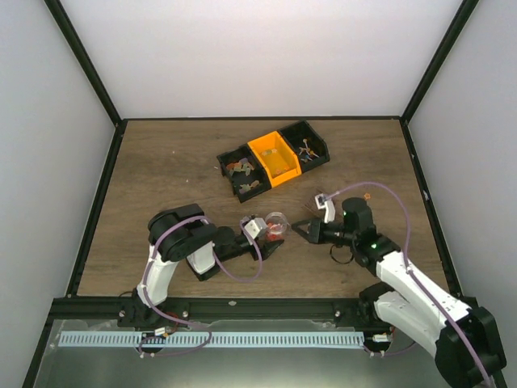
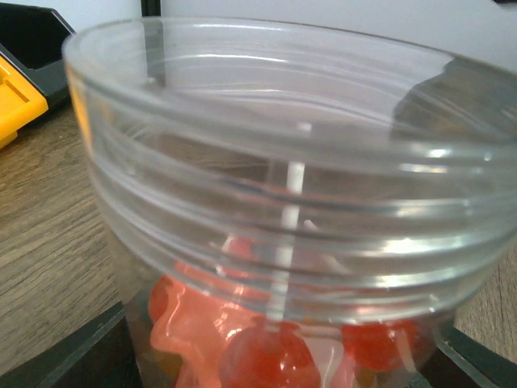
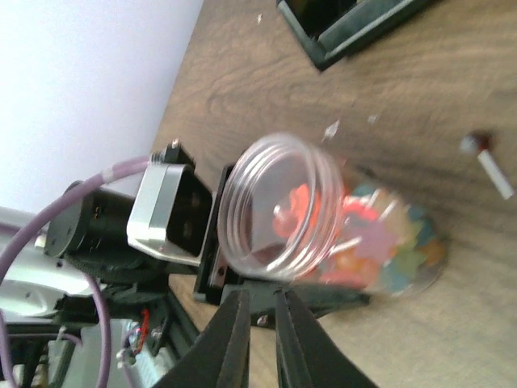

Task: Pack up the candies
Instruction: Screw the bottle lid onto the packing bottle.

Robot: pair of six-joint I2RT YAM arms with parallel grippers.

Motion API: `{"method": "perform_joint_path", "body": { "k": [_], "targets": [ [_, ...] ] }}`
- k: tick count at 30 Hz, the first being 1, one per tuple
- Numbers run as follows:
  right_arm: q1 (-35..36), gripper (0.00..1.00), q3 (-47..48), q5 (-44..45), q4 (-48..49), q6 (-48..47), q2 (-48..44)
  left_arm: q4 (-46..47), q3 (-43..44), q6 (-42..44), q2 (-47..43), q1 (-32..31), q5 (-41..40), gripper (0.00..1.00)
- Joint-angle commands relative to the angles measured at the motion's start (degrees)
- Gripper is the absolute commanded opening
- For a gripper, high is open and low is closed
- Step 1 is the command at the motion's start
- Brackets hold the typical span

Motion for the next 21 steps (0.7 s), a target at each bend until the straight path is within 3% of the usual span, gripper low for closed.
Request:
{"method": "perform_joint_path", "body": {
  "k": [1,10,21],
  "targets": [
    [-3.96,0.14,6.96,1.43,-4.09,-5.94,3.73,5.78,-1.61,-1.59,3.04,0.50,0.28,0.74],
    [-4.25,0.13,16.92,1.01,-2.54,-16.56,17.58,5.72,-1.60,-1.95,3.39,0.59,0.57,0.74],
    [-3.81,0.12,17.60,-7.63,3.61,-16.59,25.98,5.72,-1.44,-2.15,3.83,0.85,1.00,0.74]
  ]
}}
